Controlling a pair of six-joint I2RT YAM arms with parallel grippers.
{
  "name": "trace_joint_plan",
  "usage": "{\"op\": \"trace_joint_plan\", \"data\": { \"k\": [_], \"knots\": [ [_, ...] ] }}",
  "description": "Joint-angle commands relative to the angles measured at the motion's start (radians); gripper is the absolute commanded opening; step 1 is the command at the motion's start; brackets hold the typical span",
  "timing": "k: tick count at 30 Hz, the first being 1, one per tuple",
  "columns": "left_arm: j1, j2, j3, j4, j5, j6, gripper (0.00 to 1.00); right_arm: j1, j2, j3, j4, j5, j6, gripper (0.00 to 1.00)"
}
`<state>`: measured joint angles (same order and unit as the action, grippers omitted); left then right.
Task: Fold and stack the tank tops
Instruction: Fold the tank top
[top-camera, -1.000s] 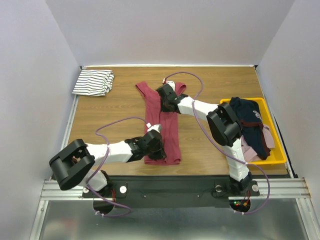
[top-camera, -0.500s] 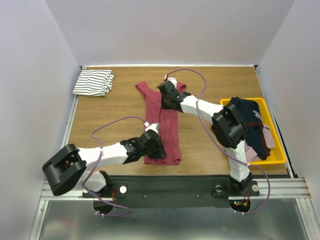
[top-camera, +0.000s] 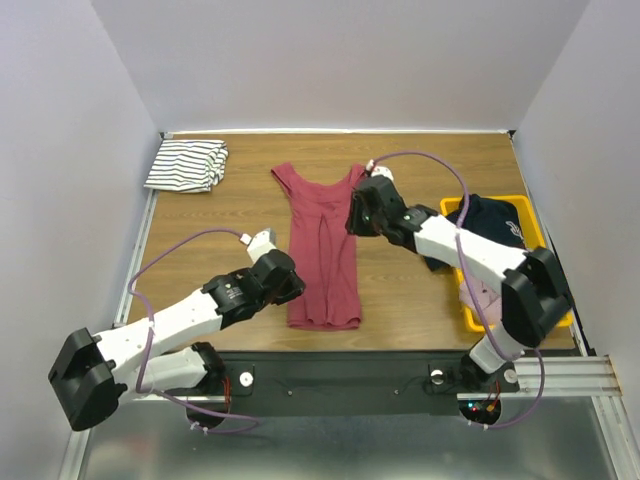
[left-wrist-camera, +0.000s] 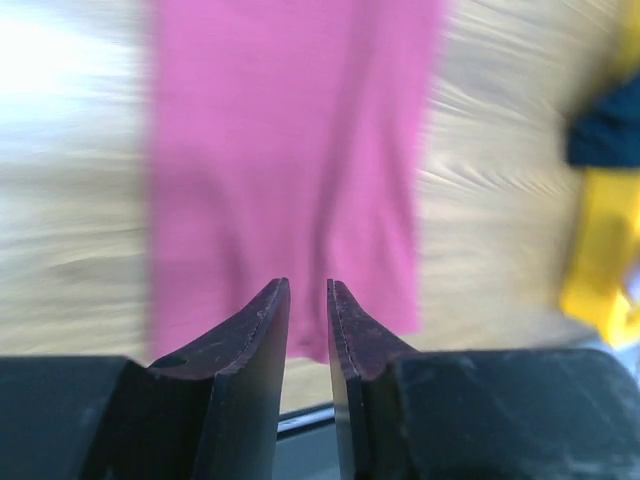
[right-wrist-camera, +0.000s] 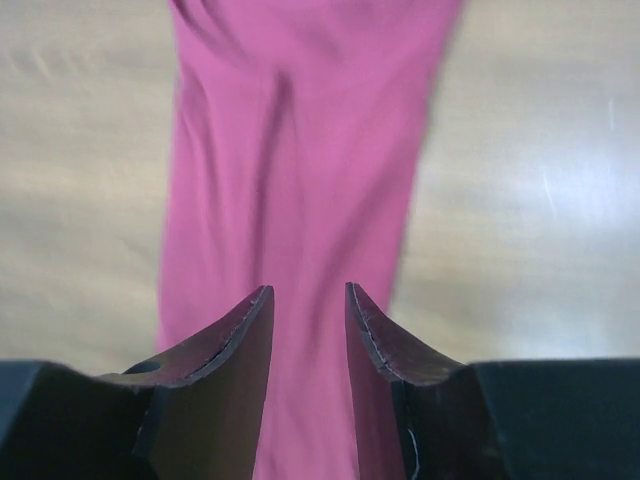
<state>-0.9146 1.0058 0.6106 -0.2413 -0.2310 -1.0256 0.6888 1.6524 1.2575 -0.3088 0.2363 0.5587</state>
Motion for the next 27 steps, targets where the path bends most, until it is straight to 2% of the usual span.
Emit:
{"op": "trace_joint_plan", "data": {
  "k": [1,2,5,7,10,11,14,16,27],
  "knots": [
    [0.031,-0.05,0.009,-0.228,-0.117,-0.117,0.36,0.006,-0.143,-0.215,0.017,-0.11,0.067,0.41],
    [0.042,-0.064,-0.012,-0.23,-0.107,-0.12,0.42,0.018,-0.199,-0.252,0.019,-0.135,0.075,0.4],
    [0.048,-0.081,-0.086,-0.184,-0.03,-0.116,0.5,0.038,-0.273,-0.399,0.025,-0.17,0.119,0.41],
    [0.049,-0.093,-0.13,-0.156,0.036,-0.123,0.5,0.067,-0.331,-0.467,0.034,-0.212,0.141,0.42],
    [0.049,-0.113,-0.207,-0.109,0.093,-0.128,0.52,0.109,-0.402,-0.57,0.039,-0.23,0.19,0.49],
    [0.049,-0.119,-0.224,-0.093,0.117,-0.129,0.52,0.112,-0.42,-0.595,0.042,-0.23,0.213,0.54],
    [0.049,-0.166,-0.279,-0.07,0.151,-0.136,0.59,0.115,-0.485,-0.653,0.048,-0.232,0.247,0.62],
    [0.049,-0.182,-0.288,-0.053,0.162,-0.131,0.6,0.114,-0.506,-0.67,0.056,-0.267,0.266,0.63],
    [0.049,-0.139,-0.316,-0.003,0.186,-0.11,0.6,0.227,-0.411,-0.725,0.163,-0.275,0.366,0.63]
  ]
}}
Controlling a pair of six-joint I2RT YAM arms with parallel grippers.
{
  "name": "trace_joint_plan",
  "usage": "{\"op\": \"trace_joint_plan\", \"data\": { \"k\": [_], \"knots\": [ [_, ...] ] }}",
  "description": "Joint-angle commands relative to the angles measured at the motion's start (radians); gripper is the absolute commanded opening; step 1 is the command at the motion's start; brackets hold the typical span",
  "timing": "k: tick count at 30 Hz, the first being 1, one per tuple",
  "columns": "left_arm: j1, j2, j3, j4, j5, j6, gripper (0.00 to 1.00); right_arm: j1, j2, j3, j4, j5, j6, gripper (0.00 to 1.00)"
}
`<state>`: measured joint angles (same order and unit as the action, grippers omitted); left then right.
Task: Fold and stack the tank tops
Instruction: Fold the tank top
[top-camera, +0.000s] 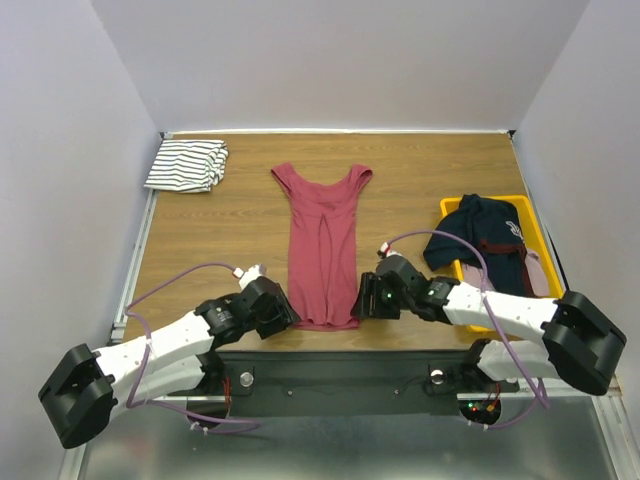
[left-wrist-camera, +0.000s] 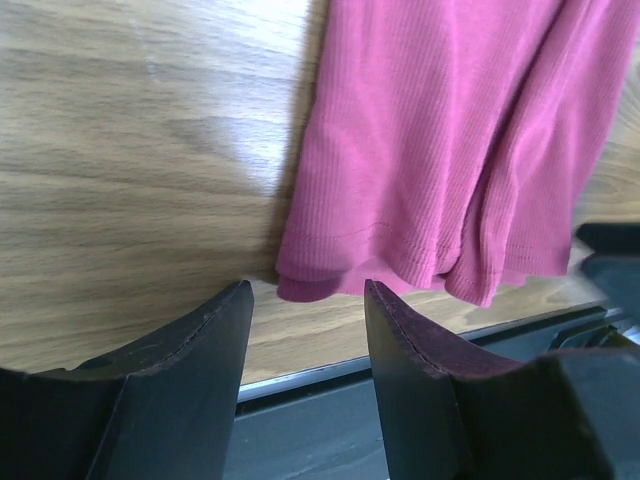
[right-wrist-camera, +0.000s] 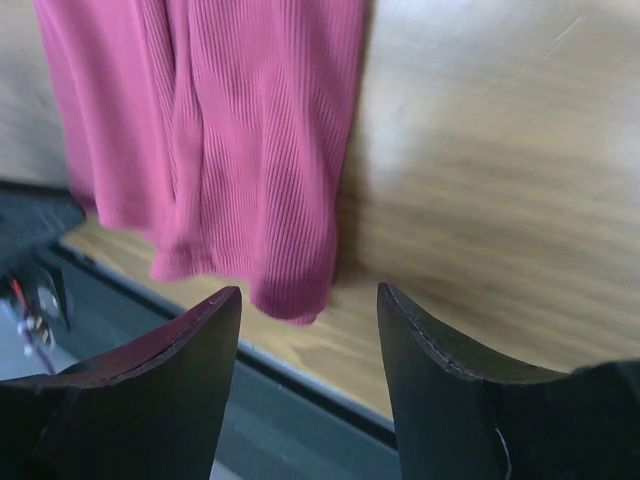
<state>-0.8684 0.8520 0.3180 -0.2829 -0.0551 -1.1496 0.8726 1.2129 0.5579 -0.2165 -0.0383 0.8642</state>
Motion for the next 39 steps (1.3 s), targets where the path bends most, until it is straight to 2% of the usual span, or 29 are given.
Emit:
{"op": "trace_joint_plan", "data": {
  "k": [1,7,11,17,21,22,23,24,30,35,39],
  "knots": [
    [0.003,0.015,-0.026,0.04,0.009,0.013,0.6,0.049,0.034,-0.03,0.08,0.003,0.067,0.63],
    [0.003,0.039,-0.037,0.065,0.009,0.005,0.58,0.091,0.054,-0.052,0.101,0.029,0.108,0.62],
    [0.002,0.073,-0.034,0.077,0.009,-0.007,0.52,0.117,0.073,-0.061,0.106,0.032,0.137,0.62],
    [0.005,0.116,-0.027,0.085,0.009,-0.021,0.23,0.135,0.08,-0.078,0.111,0.08,0.164,0.59],
    [0.005,0.11,-0.028,0.07,0.017,-0.039,0.0,0.138,0.097,-0.078,0.111,0.1,0.167,0.51],
    [0.005,0.099,-0.028,0.064,0.023,-0.044,0.0,0.138,0.102,-0.081,0.111,0.103,0.167,0.47],
    [0.005,0.093,-0.028,0.047,0.024,-0.047,0.0,0.138,0.102,-0.082,0.109,0.109,0.167,0.35],
    [0.005,0.085,-0.028,0.039,0.027,-0.051,0.0,0.138,0.097,-0.085,0.109,0.115,0.165,0.3],
    [-0.003,0.041,-0.008,-0.028,0.038,-0.055,0.0,0.138,0.034,-0.096,0.04,0.163,0.153,0.11],
    [-0.043,0.041,0.024,-0.087,0.037,-0.059,0.0,0.143,-0.024,-0.078,-0.056,0.173,0.136,0.02],
    [-0.13,0.047,0.027,-0.101,0.037,-0.12,0.0,0.186,-0.039,-0.047,-0.113,0.183,0.147,0.01]
  ]
}}
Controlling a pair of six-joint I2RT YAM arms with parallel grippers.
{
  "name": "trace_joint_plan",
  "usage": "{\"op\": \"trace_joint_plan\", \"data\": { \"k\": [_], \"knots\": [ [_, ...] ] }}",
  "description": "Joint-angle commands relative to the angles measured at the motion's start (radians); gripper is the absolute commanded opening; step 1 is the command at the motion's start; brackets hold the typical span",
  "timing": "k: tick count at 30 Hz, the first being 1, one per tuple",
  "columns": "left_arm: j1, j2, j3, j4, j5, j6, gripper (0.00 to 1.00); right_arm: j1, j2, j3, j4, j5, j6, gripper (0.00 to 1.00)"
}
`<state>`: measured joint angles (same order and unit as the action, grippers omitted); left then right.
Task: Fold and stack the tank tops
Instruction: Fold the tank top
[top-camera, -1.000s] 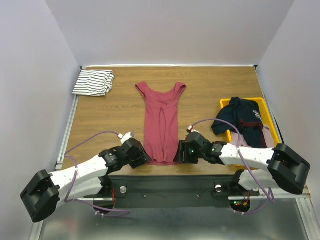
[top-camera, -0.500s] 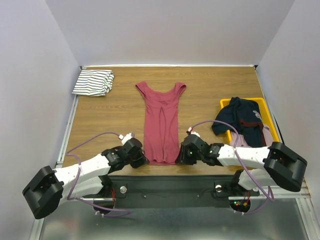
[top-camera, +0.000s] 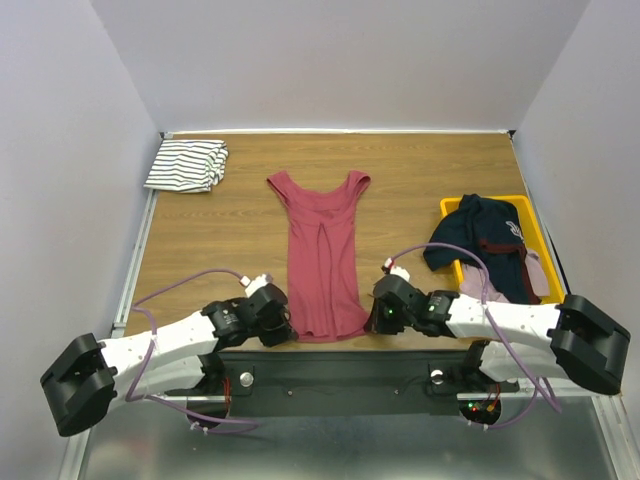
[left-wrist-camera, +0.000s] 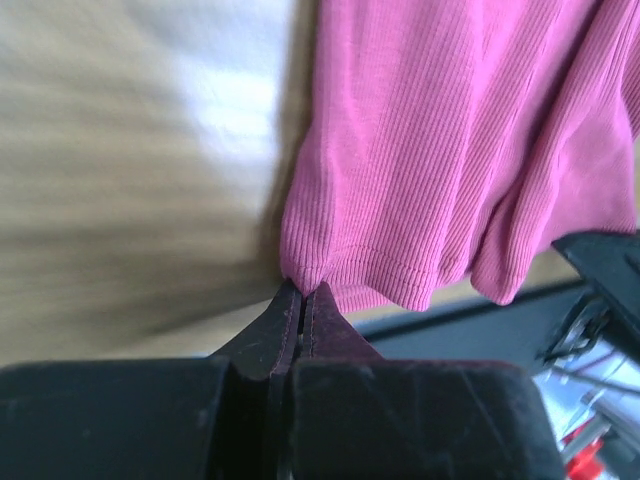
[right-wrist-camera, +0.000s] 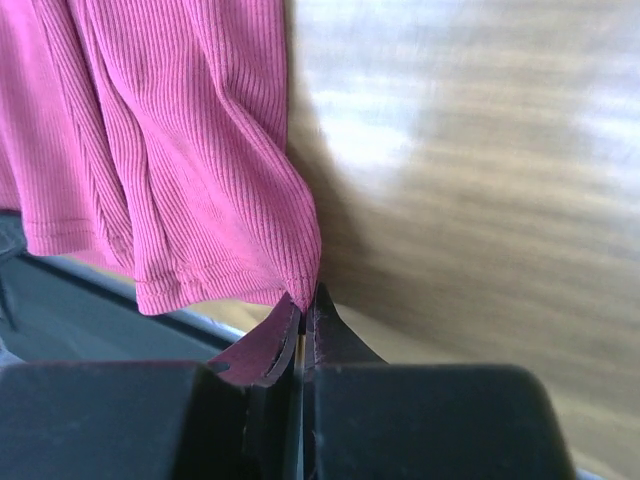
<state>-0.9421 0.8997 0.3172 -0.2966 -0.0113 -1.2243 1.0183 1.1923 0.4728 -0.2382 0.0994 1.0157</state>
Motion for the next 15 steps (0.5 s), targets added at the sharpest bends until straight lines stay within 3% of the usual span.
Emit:
{"op": "trace_joint_plan", "data": {
  "k": [1,8,13,15],
  "knots": [
    [-0.095,0.005,0.031,-0.091,-0.009,-0.072,0.0,0.067,-0.017,0.046,-0.104,0.046,0.01,0.01],
    [-0.187,-0.005,0.086,-0.174,-0.035,-0.122,0.0,0.178,-0.003,0.107,-0.139,0.065,0.067,0.01],
    [-0.159,-0.062,0.154,-0.204,-0.102,-0.104,0.0,0.178,0.009,0.22,-0.196,0.173,0.028,0.04],
    [-0.095,-0.056,0.18,-0.196,-0.101,-0.055,0.0,0.177,0.051,0.285,-0.2,0.197,0.002,0.05]
  ]
}}
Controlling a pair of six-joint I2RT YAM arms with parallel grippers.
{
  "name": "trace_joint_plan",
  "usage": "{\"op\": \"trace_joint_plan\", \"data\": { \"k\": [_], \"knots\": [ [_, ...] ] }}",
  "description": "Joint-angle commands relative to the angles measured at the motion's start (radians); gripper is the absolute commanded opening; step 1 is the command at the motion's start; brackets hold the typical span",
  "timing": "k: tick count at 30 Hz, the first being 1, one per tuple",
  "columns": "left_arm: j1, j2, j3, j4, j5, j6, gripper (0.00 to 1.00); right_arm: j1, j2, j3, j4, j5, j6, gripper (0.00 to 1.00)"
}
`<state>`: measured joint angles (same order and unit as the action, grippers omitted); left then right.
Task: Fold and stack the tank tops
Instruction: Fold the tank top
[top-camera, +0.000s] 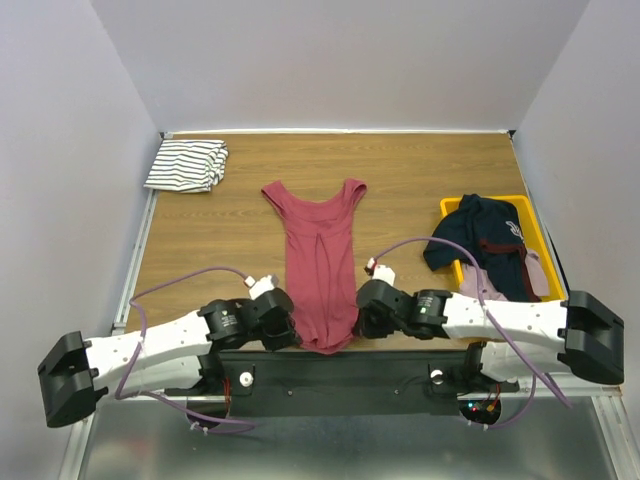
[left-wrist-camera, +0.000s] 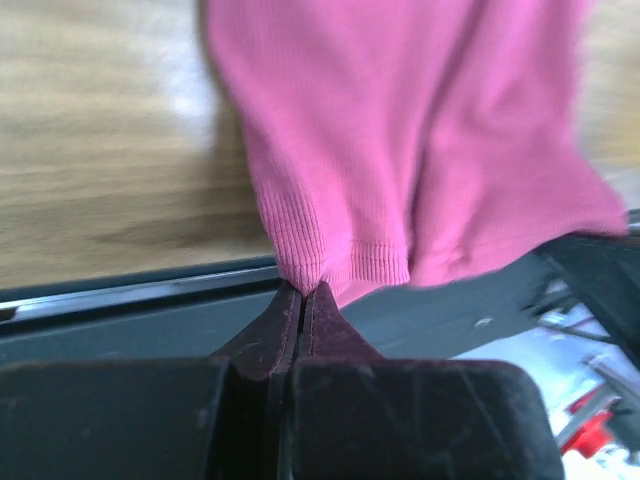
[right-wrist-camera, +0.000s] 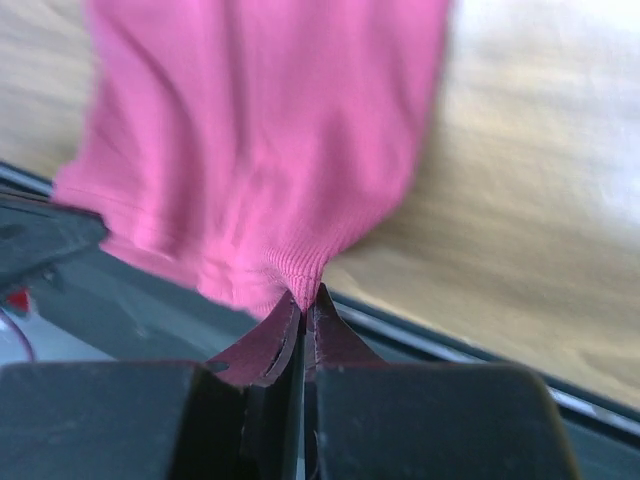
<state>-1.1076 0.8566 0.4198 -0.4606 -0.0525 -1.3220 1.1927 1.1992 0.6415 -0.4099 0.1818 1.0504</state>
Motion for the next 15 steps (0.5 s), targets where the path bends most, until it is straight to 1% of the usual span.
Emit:
{"op": "trace_joint_plan", "data": {
  "k": [1,4,9,15],
  "knots": [
    [0.093,-0.001,0.083,-0.021,-0.055,0.064,0.0,-0.004,0.066,0.133,-0.03,0.133,-0.042,0.05],
    [0.195,0.018,0.099,0.025,-0.027,0.156,0.0,-0.033,0.128,0.193,-0.032,0.148,-0.081,0.05],
    [0.293,0.055,0.143,0.094,-0.027,0.248,0.0,-0.117,0.183,0.277,-0.03,0.165,-0.163,0.05],
    [0.42,0.16,0.218,0.18,-0.003,0.354,0.0,-0.208,0.275,0.372,-0.021,0.182,-0.257,0.05]
  ]
}}
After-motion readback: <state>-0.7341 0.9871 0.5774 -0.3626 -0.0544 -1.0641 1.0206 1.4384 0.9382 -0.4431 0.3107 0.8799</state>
